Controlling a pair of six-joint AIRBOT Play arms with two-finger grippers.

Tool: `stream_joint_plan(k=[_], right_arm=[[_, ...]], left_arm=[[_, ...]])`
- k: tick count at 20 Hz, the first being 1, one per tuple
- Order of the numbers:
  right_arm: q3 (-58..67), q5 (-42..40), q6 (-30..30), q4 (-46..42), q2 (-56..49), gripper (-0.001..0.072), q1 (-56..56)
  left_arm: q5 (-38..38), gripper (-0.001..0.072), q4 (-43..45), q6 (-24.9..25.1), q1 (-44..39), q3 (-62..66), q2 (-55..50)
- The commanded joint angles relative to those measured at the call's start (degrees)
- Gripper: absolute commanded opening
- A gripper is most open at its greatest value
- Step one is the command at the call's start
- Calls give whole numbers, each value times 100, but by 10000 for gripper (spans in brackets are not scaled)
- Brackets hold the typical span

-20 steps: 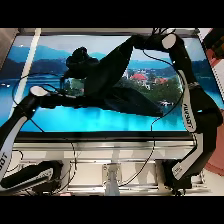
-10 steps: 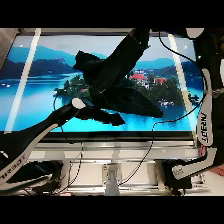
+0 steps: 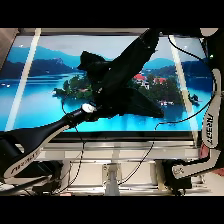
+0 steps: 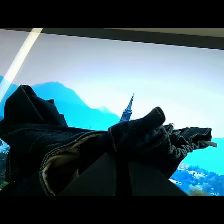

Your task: Fold the clothes and pants, and hang the long-sleeved shirts on hangers.

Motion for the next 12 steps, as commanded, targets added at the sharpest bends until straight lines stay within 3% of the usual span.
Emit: stream_joint_plan(k=[1, 4, 6, 8, 9, 11, 12], right_arm=[[-2, 70, 4, 9, 11, 44, -17], [0, 81, 7, 72, 13, 44, -17], [0, 105, 7, 146, 15, 44, -17], [0, 109, 7, 258, 15, 44, -15], [0, 109, 7, 319, 15, 44, -17], [0, 116, 7, 352, 15, 44, -15], [0, 129, 7, 348, 17, 43, -17]], left_arm=[[863, 623, 105, -2, -20, 7, -151], [949, 489, 87, -2, 11, 81, -310], [979, 313, 90, -2, 90, 234, -310], [1102, 293, 87, -4, 195, 404, -328], [1099, 239, 87, -4, 269, 472, -356], [1097, 72, 85, -7, 444, 518, -382], [1054, 28, 83, -7, 555, 518, -380]])
